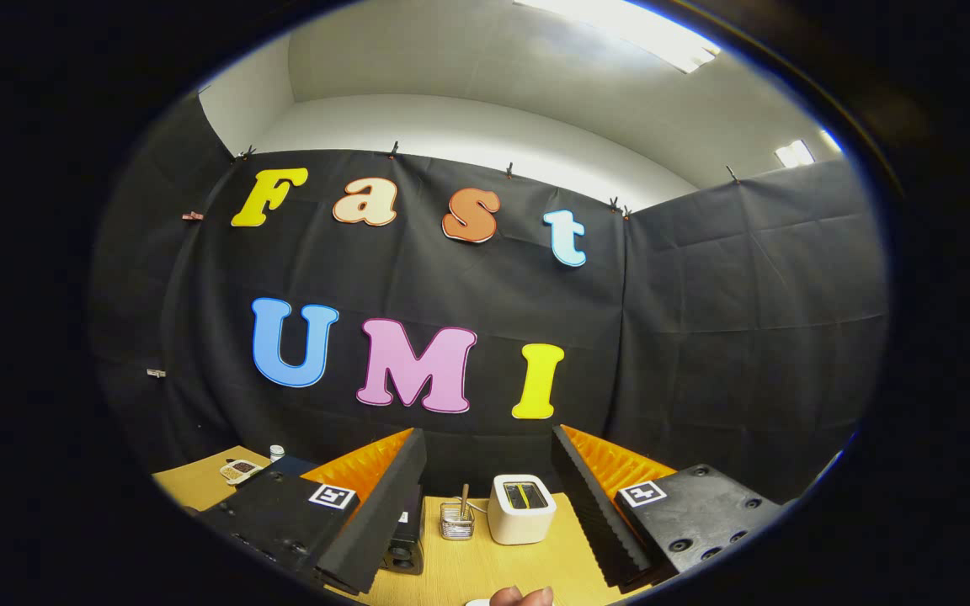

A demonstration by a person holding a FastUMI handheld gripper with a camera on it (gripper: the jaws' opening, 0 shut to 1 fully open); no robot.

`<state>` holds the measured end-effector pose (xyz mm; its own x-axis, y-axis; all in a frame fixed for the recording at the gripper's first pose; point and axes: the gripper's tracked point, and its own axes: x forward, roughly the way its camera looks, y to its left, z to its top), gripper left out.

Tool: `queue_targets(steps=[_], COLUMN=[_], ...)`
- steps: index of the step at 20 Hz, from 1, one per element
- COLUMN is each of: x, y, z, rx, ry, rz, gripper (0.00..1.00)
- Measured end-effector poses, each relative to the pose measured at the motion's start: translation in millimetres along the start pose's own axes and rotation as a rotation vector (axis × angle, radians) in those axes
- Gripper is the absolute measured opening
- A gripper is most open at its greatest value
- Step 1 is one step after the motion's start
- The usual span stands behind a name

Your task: Open the toaster oven, put the food inside, and close the toaster oven door.

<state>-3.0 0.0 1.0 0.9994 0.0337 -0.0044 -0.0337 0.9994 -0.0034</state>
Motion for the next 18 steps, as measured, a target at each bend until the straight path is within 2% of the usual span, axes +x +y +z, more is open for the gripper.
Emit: queue_targets(steps=[10, 18], x=[0.5, 2.1], y=[3.3, 22.2], z=[-4.0, -13.4], rx=[0.016, 0.058], ry=[0.010, 0.040], rz=[0.001, 0.037], gripper=[0.97, 0.97])
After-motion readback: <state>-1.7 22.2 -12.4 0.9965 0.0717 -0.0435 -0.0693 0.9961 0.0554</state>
